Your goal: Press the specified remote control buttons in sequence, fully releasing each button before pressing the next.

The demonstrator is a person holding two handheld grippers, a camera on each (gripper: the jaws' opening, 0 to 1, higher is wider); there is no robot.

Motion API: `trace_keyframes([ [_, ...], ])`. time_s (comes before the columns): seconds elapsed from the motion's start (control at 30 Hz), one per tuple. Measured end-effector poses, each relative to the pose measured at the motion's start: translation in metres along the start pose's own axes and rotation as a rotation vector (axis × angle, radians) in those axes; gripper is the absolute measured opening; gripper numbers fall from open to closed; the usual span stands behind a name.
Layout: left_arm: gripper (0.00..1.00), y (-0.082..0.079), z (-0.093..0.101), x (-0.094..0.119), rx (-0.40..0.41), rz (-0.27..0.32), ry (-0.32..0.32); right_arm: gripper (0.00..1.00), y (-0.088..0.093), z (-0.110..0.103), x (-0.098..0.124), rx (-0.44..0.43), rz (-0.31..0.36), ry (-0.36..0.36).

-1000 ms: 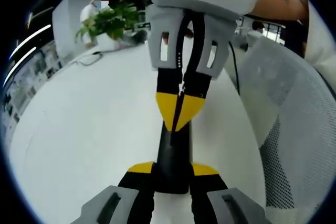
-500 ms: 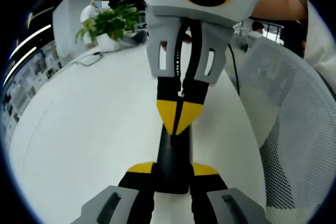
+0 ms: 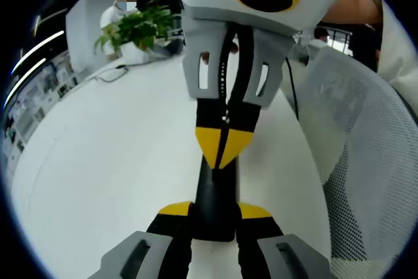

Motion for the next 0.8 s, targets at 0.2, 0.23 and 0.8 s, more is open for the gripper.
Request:
trace_keyframes([
  [0.2, 0.24, -0.0004, 0.0012, -0.0002, 0.014, 0.012, -0.008, 0.0, 0.0011, -0.0001, 0.0004, -0.019, 0.013, 0.003],
  [0.23, 0.24, -0.0004, 0.0009, -0.0003, 0.014, 0.013, -0.009, 0.0, 0.0013, -0.0001, 0.0004, -0.021, 0.014, 0.003],
  [0.8, 0.24, 0.001, 0.0001, -0.0007, 0.008, 0.017, -0.01, 0.0, 0.0019, 0.0, 0.0012, -0.013, 0.024, 0.01],
])
Point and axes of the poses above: the point that each gripper's makers call its tool centre point, and the gripper's own axes: x roughly backward along the fingers, z roughly to its right, y roughly out of its underside, the point moved 6 cm from there along x, roughly backward along the fingers, and after that the axes turned 1 degree about -y, right-handed, at the moved point
